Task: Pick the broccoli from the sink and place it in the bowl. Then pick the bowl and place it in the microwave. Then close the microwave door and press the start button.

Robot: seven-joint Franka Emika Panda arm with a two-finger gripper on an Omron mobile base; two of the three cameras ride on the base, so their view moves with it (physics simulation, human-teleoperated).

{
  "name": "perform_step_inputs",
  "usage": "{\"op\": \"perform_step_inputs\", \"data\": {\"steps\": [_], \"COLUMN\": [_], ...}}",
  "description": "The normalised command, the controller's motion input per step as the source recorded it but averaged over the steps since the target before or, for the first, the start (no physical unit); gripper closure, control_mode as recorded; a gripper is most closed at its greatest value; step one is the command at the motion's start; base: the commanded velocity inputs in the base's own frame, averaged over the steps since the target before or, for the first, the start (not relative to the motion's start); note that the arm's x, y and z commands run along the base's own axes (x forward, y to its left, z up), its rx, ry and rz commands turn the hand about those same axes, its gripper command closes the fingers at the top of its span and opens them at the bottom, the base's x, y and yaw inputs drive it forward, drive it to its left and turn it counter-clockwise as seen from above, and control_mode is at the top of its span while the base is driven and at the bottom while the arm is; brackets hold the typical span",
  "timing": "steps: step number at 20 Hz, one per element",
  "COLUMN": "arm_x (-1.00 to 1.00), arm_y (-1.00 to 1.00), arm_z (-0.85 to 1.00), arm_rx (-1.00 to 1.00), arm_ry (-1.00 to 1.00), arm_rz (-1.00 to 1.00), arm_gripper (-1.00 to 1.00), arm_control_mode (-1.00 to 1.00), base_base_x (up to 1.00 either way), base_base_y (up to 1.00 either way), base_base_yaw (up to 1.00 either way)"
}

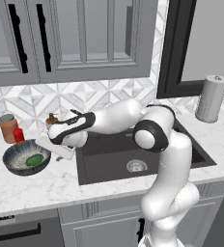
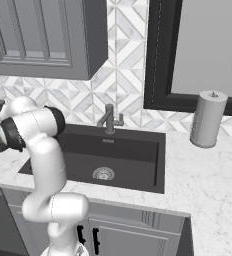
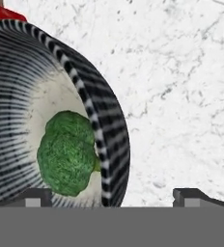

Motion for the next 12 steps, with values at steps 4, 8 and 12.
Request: {"op": "perform_step_inputs", "data": {"steps": [4, 8, 12], "arm_x": [0.1, 0.1, 0.05], "arm_y": [0.07, 0.08, 0.11], "arm_z": [-0.2, -0.21, -0.19], "arm_rx": [0.0, 0.0, -0.01], "arm_ry": [0.0, 0.0, 0.0], "arm_rz": [0.0, 0.0, 0.0], "arm_gripper": [-1.0, 1.0, 1.0], "arm_control_mode": [-1.0, -1.0, -1.0], "base_base_x": [0.0, 0.0, 0.0], "base_base_y": [0.0, 0.0, 0.0], "base_base_yaw": [0.0, 0.0, 0.0]}}
